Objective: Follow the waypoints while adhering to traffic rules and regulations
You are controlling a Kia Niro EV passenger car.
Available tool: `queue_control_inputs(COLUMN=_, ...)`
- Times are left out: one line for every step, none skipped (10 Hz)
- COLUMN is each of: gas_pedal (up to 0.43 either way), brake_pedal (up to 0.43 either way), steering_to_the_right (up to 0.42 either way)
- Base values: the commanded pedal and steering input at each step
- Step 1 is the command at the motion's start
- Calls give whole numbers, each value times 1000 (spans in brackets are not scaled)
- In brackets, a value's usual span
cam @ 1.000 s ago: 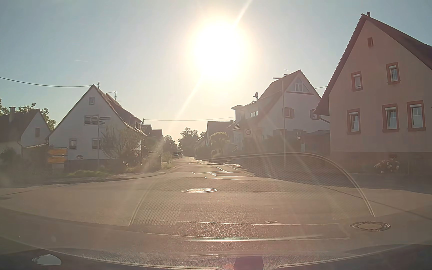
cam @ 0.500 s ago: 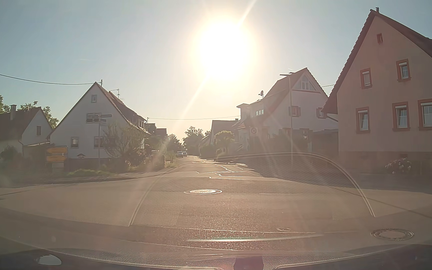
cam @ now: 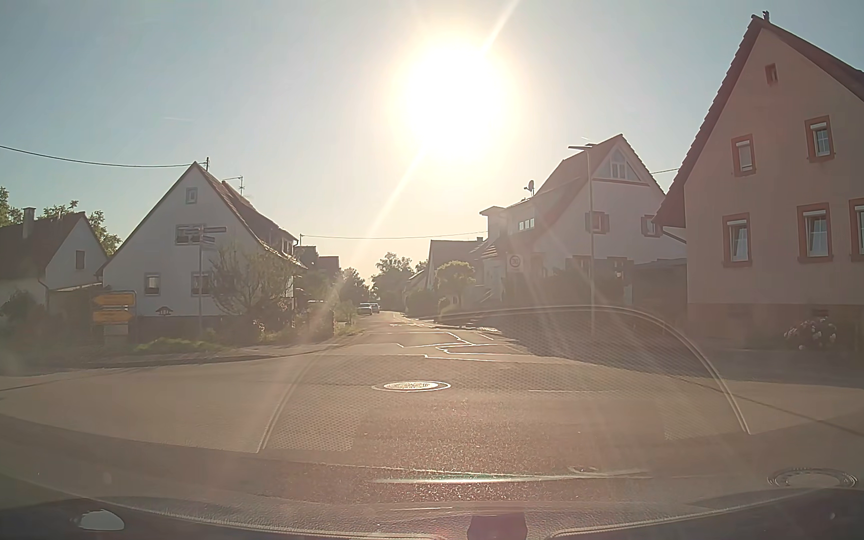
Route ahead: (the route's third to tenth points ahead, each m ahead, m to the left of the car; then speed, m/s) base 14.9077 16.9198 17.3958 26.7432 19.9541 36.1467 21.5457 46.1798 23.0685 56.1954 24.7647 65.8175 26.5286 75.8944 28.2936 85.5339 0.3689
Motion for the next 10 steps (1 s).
queue_control_inputs(gas_pedal=0, brake_pedal=268, steering_to_the_right=-105)
queue_control_inputs(gas_pedal=0, brake_pedal=268, steering_to_the_right=-105)
queue_control_inputs(gas_pedal=0, brake_pedal=274, steering_to_the_right=-105)
queue_control_inputs(gas_pedal=0, brake_pedal=268, steering_to_the_right=-105)
queue_control_inputs(gas_pedal=0, brake_pedal=268, steering_to_the_right=-105)
queue_control_inputs(gas_pedal=0, brake_pedal=268, steering_to_the_right=-105)
queue_control_inputs(gas_pedal=0, brake_pedal=268, steering_to_the_right=-105)
queue_control_inputs(gas_pedal=0, brake_pedal=274, steering_to_the_right=-105)
queue_control_inputs(gas_pedal=0, brake_pedal=268, steering_to_the_right=-106)
queue_control_inputs(gas_pedal=0, brake_pedal=274, steering_to_the_right=-106)
